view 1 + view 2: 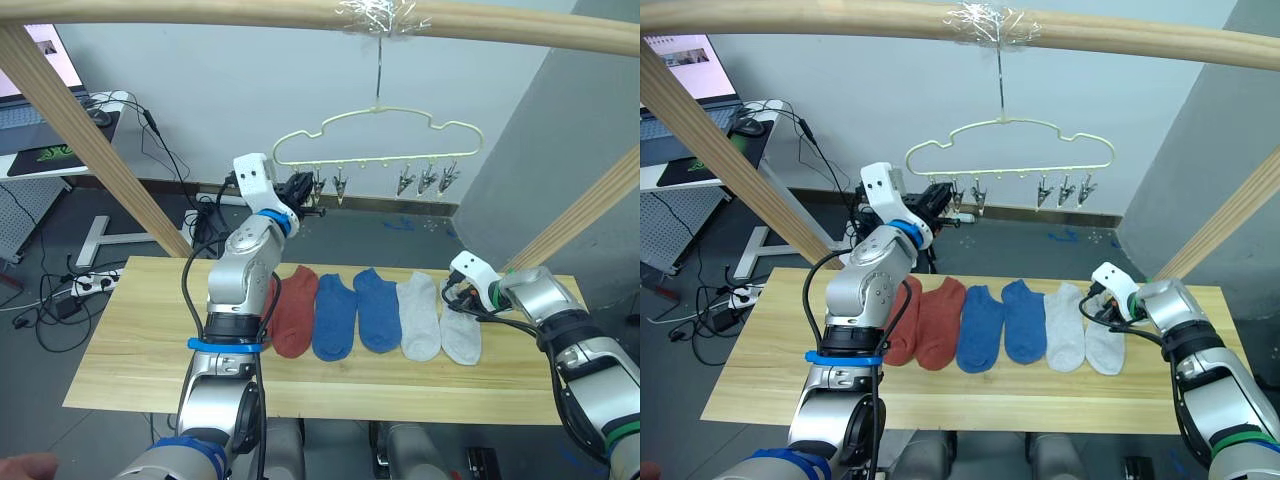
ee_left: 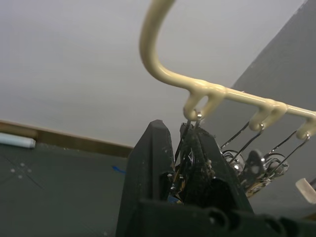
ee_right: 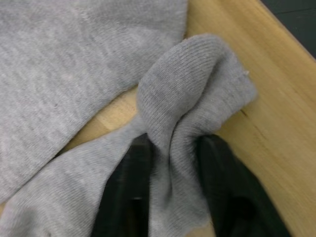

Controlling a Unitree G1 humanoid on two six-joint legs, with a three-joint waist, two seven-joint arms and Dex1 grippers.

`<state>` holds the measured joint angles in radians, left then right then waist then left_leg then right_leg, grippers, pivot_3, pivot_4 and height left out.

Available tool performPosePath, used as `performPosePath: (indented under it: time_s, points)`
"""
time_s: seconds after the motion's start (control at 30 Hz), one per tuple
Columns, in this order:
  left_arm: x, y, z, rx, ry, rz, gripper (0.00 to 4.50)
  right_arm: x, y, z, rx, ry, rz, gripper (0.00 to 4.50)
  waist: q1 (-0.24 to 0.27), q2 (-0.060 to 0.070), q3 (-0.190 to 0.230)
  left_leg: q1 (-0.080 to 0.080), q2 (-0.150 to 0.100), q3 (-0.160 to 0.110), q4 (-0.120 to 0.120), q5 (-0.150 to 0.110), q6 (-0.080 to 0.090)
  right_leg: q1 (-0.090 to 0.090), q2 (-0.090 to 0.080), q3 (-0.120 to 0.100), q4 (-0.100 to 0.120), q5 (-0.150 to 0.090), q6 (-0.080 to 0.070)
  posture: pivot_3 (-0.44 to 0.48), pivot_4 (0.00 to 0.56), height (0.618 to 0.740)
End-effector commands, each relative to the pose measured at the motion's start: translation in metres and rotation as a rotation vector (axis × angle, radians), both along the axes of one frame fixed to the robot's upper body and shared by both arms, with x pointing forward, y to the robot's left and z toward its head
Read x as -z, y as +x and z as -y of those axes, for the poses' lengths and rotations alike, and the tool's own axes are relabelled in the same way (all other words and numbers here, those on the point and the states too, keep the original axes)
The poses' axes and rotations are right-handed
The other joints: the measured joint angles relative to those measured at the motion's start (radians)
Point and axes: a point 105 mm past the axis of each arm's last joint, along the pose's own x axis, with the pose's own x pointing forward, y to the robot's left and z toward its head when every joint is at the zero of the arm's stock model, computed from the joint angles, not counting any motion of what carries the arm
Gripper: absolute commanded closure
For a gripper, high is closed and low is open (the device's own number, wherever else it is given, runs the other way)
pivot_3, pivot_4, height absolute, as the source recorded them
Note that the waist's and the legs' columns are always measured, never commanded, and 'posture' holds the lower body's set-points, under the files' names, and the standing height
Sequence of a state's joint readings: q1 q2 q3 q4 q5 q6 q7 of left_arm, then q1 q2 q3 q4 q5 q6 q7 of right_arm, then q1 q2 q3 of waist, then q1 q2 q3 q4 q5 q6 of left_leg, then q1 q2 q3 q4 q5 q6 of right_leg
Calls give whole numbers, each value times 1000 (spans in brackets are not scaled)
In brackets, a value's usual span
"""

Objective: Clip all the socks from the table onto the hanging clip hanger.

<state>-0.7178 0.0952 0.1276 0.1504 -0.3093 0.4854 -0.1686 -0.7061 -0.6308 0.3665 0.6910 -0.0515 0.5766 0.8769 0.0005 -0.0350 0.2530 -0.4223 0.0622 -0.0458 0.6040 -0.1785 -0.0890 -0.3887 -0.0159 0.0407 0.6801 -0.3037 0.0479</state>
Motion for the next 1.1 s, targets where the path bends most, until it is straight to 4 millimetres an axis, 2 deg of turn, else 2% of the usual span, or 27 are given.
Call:
performPosePath:
  time_s: [0.03, 0.17, 0.23, 0.37, 0.47, 0.6, 0.67, 0.8, 0.93, 1.1]
  points:
    - [-21, -6, -1, 35, -32, 55, 4287, 6, -6, 4, 14, -2, -22, 4408, 0, 0, 0, 0, 0, 0, 0, 0, 0, 0, 0, 0, 0, 0, 0, 93, 236, 740]
    - [-22, -6, -5, 68, -96, 23, 4287, 5, -9, 2, 7, 2, -23, 4485, 0, 0, 0, 0, 0, 0, 1, 0, 0, 0, 0, 0, 0, 1, 1, 86, 229, 740]
    - [-23, -6, -8, 87, -129, 4, 4287, -2, -9, -2, 2, 25, -12, 4485, -1, 0, 0, 0, 0, 0, 2, 0, 0, 0, 0, 0, 0, 1, 1, 83, 223, 740]
    - [-30, -5, -15, 126, -171, -14, 4287, -36, -10, -16, -39, 87, 76, 4485, -1, 0, 0, -2, 0, -1, 2, 0, 0, -1, 0, -1, 0, 1, 1, 71, 205, 740]
    - [-37, -4, -17, 177, -232, -45, 4287, -70, -23, -34, -96, 159, 141, 4485, -2, 0, 0, -3, -1, -2, 2, 0, 0, -1, 0, -1, 0, 1, 1, 55, 193, 740]
    - [-42, -2, -19, 211, -296, -82, 4287, -100, -36, -51, -145, 193, 202, 4485, -2, 0, 0, -4, -1, -4, 4, 0, 0, -1, -1, -3, 0, 1, 1, 37, 184, 740]
    - [-43, -1, -20, 231, -332, -103, 4287, -114, -40, -65, -175, 233, 226, 4485, -3, 0, 0, -4, -1, -3, 4, 0, 0, -1, -1, -3, 0, 1, 1, 23, 181, 740]
    - [-44, 0, -23, 255, -399, -147, 4287, -128, -42, -99, -240, 304, 255, 4485, -10, 0, 0, -4, -1, -3, 5, 0, 0, -1, -1, -3, 0, 1, 2, 12, 177, 740]
    - [-44, 3, -29, 248, -449, -182, 4287, -140, -34, -134, -299, 353, 304, 4485, -13, 0, -1, -4, -1, -4, 5, 0, -1, -1, -1, -3, 1, 1, 2, 9, 169, 740]
    - [-46, 5, -29, 256, -475, -213, 4287, -152, -24, -166, -353, 387, 352, 4485, -18, 1, -1, -5, -2, -4, 5, 2, -4, -2, -2, -4, 1, 1, 2, 8, 162, 740]
